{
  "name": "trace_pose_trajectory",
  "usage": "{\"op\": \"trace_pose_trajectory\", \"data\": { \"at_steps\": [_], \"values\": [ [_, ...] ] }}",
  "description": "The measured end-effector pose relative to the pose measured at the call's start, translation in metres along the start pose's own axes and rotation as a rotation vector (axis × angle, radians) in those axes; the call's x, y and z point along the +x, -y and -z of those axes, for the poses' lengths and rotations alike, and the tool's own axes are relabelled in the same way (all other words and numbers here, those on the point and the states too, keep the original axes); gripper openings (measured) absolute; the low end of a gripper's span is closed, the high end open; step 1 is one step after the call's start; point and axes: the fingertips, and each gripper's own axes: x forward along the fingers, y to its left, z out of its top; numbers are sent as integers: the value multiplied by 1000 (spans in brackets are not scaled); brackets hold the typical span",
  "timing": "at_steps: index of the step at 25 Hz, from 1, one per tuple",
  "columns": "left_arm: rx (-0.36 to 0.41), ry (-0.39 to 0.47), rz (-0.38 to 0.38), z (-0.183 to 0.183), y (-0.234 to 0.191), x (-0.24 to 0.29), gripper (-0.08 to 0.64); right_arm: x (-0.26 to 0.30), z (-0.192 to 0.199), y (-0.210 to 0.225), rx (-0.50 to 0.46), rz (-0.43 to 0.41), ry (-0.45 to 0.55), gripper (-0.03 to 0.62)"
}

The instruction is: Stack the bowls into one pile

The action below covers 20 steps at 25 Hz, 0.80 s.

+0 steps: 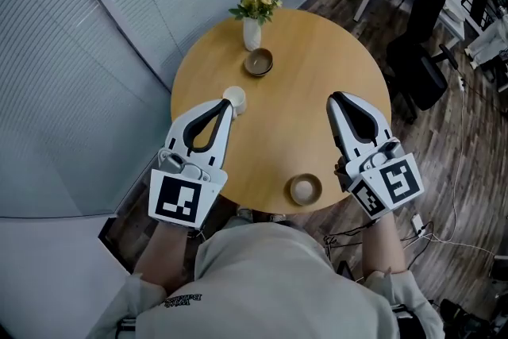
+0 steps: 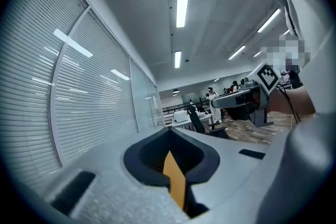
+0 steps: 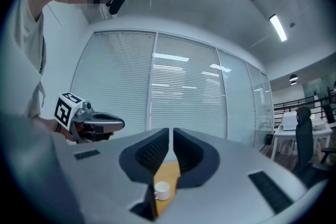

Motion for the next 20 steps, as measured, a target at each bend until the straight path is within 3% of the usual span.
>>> {"op": "trace_pose_trajectory", "data": {
  "at_steps": [6,20],
  "values": [
    [-41,-24,14,15,8,-4,21,-7,11,-12,4,-23,-22,43],
    [-37,-89,31,38,17,-15,20,-19,25,-28,35,-33,-60,43]
  ]
}}
